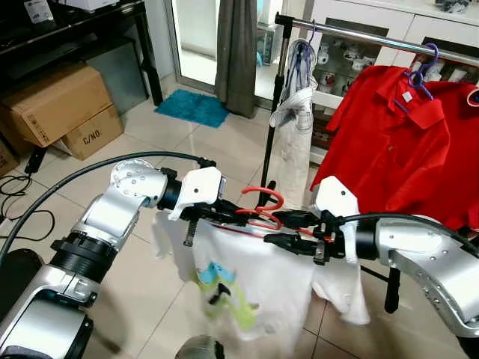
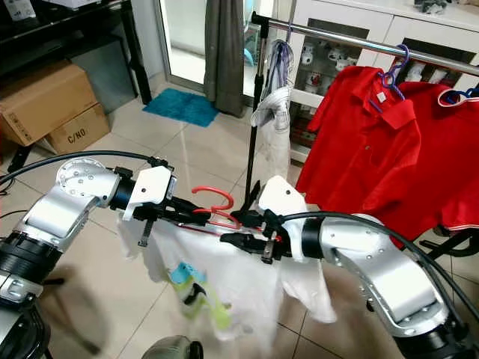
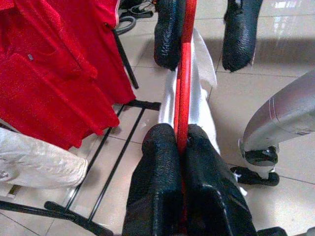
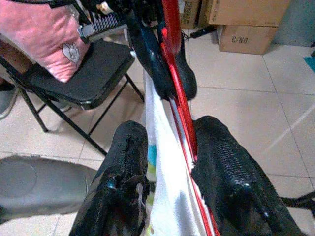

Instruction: Hang hanger

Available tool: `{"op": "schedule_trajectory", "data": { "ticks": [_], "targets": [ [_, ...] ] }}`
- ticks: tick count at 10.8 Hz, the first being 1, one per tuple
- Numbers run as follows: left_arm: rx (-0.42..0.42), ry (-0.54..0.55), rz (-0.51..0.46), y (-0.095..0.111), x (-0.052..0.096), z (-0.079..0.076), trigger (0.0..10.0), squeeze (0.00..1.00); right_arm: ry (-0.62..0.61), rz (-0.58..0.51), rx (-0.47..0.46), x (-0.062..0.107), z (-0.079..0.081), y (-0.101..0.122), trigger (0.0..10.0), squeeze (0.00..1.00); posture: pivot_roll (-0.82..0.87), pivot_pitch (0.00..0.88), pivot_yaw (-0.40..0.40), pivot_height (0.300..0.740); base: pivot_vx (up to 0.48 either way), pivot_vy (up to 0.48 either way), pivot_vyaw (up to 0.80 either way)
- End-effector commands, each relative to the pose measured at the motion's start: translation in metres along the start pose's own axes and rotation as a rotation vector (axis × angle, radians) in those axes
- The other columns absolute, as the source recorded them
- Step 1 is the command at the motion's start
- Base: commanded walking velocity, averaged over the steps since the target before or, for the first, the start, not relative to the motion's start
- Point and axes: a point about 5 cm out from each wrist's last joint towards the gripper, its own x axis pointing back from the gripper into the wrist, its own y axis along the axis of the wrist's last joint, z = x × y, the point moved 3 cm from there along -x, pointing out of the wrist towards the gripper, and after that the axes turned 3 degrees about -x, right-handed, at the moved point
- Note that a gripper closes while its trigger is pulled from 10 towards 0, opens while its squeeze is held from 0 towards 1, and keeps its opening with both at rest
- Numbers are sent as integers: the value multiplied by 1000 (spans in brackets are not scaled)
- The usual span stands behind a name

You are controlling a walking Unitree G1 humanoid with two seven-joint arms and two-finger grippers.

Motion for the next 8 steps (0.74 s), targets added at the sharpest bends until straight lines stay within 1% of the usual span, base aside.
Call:
{"op": "schedule_trajectory", "data": {
  "ticks": [1, 2, 8],
  "targets": [
    [-52, 28, -40, 17, 2, 10, 0, 0, 24, -6, 4, -4, 4, 1, 5961, 0, 151, 0, 17, 740, 0, 0, 0],
    [-53, 27, -44, 18, 1, 10, 0, 0, 22, -9, -5, -6, 1, 1, 0, 0, 151, 0, 16, 740, 0, 0, 0],
    [-37, 42, -66, 22, 1, 12, 0, 0, 19, -10, -12, -8, -1, 1, 0, 0, 150, 0, 12, 740, 0, 0, 0]
  ]
}}
